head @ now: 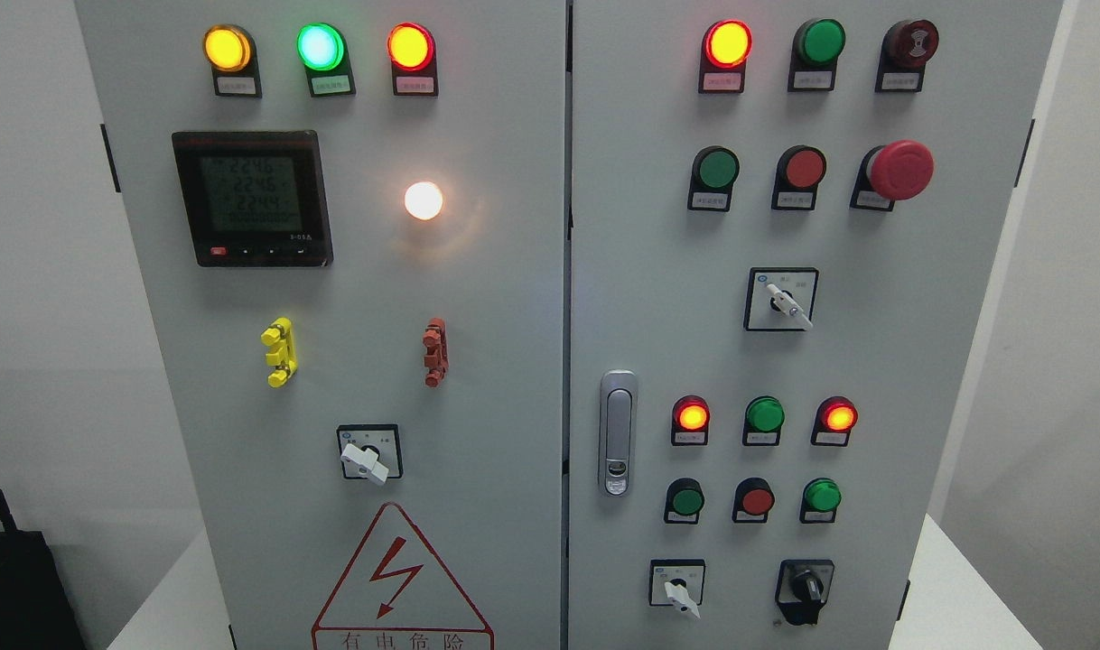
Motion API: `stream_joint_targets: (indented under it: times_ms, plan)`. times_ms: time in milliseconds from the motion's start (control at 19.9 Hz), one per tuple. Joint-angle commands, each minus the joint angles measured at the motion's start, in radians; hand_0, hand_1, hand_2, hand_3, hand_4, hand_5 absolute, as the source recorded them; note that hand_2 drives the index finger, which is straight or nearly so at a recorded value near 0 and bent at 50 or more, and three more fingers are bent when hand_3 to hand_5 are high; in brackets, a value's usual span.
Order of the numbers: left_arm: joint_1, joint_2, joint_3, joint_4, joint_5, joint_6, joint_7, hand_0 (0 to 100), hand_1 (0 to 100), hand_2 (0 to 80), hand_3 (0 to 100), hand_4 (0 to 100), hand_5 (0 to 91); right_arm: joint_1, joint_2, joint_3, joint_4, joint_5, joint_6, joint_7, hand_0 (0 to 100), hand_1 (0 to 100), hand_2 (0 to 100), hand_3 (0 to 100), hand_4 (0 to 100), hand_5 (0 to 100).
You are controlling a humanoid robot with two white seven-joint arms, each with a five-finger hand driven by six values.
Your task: Trip black knob to open circuit
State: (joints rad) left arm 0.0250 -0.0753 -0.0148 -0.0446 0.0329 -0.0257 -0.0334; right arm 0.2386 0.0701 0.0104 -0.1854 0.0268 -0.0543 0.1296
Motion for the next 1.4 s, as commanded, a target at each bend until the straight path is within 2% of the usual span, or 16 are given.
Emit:
stream_joint_targets:
  times_ms: [0, 351, 501, 752, 1003, 1153, 1253, 1353]
  plan:
    - [-0.002, 0.000, 0.003, 0.000, 0.002, -0.002, 0.000, 12, 39, 0.0, 0, 0, 0.0, 0.001, 0.004, -0.004, 0.004, -0.002, -0.002, 0.005, 0, 15, 0, 0, 0, 0]
    - [-0.002, 0.000, 0.003, 0.000, 0.002, -0.003, 0.000, 12, 39, 0.0, 0, 0, 0.0, -0.001, 0.002, -0.007, 0.003, -0.007, -0.013, 0.007, 0, 14, 0, 0, 0, 0]
    - [-0.002, 0.000, 0.003, 0.000, 0.002, -0.003, 0.000, 12, 39, 0.0, 0, 0, 0.0, -0.001, 0.004, -0.030, -0.009, -0.007, -0.019, 0.005, 0, 13, 0, 0, 0, 0]
    - [-0.002, 0.000, 0.003, 0.000, 0.002, -0.002, 0.000, 12, 39, 0.0, 0, 0, 0.0, -0.034, 0.004, -0.050, -0.012, -0.008, -0.096, -0.005, 0, 12, 0, 0, 0, 0]
    - [-0.002, 0.000, 0.003, 0.000, 0.002, -0.002, 0.000, 12, 39, 0.0, 0, 0, 0.0, -0.087, 0.005, -0.098, -0.013, -0.008, -0.197, -0.012, 0, 10, 0, 0, 0, 0]
    - [-0.002, 0.000, 0.003, 0.000, 0.001, -0.003, 0.000, 12, 39, 0.0, 0, 0, 0.0, -0.113, 0.005, -0.125, -0.025, -0.016, -0.252, -0.027, 0, 9, 0, 0, 0, 0]
    - [-0.002, 0.000, 0.003, 0.000, 0.002, -0.003, 0.000, 12, 39, 0.0, 0, 0, 0.0, -0.117, 0.019, -0.145, -0.052, -0.018, -0.291, -0.030, 0, 9, 0, 0, 0, 0]
    - [-0.002, 0.000, 0.003, 0.000, 0.002, -0.002, 0.000, 12, 39, 0.0, 0, 0, 0.0, -0.119, 0.020, -0.150, -0.089, -0.022, -0.308, -0.053, 0, 8, 0, 0, 0, 0]
